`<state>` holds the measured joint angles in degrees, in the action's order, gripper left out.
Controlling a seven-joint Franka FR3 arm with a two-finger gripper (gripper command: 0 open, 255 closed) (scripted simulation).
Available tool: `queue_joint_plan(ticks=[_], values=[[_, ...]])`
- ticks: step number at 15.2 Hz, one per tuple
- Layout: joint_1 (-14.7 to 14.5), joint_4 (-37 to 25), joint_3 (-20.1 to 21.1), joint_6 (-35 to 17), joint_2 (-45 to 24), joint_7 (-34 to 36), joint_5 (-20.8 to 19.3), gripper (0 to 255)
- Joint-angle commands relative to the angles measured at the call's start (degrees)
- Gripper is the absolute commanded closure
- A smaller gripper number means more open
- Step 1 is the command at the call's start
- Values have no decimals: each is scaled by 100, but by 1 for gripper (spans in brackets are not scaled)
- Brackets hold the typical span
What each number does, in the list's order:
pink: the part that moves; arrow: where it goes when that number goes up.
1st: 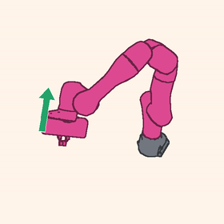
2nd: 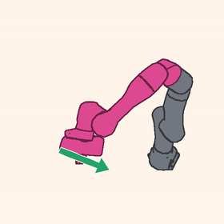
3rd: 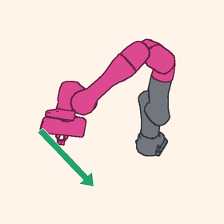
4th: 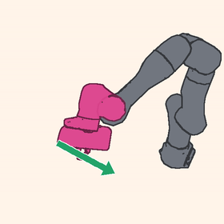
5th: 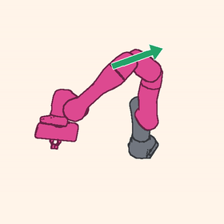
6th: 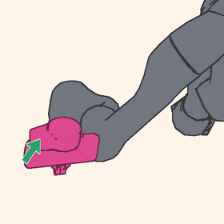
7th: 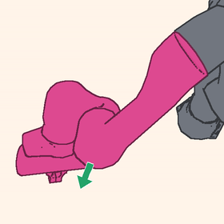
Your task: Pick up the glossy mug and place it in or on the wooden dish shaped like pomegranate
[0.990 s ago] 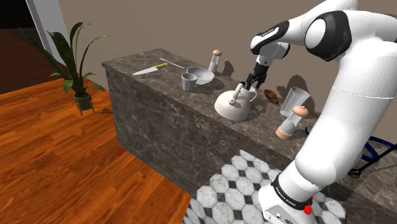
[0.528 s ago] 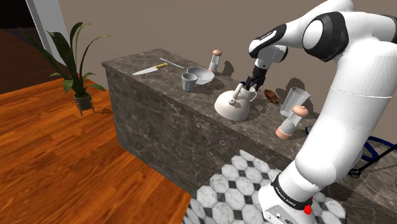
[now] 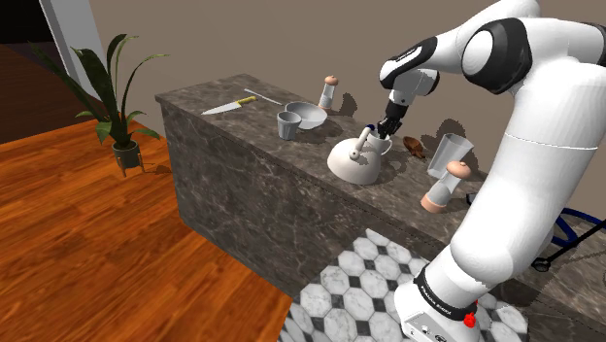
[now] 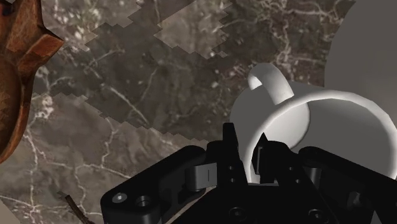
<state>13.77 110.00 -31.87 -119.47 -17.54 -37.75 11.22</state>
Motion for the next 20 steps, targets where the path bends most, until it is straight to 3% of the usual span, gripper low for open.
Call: queue_joint_plan(ticks=[1, 5, 20], values=[[0, 0, 0, 0, 0, 0, 0, 255], [0, 0, 0, 0, 0, 0, 0, 255], [-86, -595, -113, 1000, 492, 232, -340, 255]])
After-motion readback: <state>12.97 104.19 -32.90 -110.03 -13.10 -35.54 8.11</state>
